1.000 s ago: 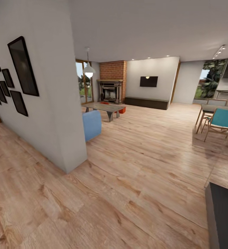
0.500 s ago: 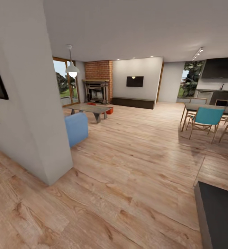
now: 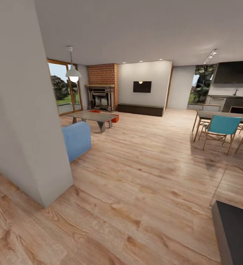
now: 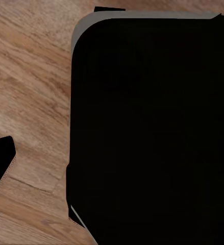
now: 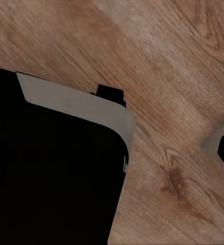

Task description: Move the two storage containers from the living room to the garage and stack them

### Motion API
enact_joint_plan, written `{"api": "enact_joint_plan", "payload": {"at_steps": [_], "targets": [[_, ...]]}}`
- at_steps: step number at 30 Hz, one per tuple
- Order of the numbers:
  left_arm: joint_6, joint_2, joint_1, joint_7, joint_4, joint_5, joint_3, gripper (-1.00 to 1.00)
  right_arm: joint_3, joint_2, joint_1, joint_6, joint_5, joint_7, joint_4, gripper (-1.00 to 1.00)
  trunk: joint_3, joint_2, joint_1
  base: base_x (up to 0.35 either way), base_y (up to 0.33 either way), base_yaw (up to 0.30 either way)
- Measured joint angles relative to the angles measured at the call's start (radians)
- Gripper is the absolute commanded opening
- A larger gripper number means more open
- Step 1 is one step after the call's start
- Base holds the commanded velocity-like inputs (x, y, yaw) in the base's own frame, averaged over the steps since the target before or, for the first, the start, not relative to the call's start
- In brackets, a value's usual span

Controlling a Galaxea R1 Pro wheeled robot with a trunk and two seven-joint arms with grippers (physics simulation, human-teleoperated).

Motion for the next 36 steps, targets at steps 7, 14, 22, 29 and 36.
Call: {"api": "enact_joint_plan", "payload": {"at_steps": [7,14,22,29,36], "targets": [[-0.001,0.000,0.000,-0.001,0.000,-0.001,0.000,1.00,-0.001,0.000,0.000,-0.001,0.000,0.000,0.000,1.00,0.000,0.000,0.000,0.325,0.000,0.000],[-0.002,0.000,0.000,-0.001,0.000,-0.001,0.000,1.00,-0.002,0.000,0.000,-0.001,0.000,0.000,0.000,1.00,0.000,0.000,0.000,0.325,0.000,0.000],[-0.001,0.000,0.000,-0.001,0.000,-0.001,0.000,1.00,-0.002,-0.001,0.000,-0.002,0.000,0.000,0.000,1.00,0.000,0.000,0.000,0.325,0.000,-0.019],[0.000,0.000,0.000,-0.001,0.000,0.000,0.000,1.00,-0.002,0.001,0.000,-0.001,0.000,0.000,0.000,1.00,0.000,0.000,0.000,0.325,0.000,-0.205],[0.000,0.000,0.000,-0.001,0.000,0.000,0.000,1.00,-0.002,0.001,0.000,-0.001,0.000,0.000,0.000,1.00,0.000,0.000,0.000,0.325,0.000,-0.240]]}}
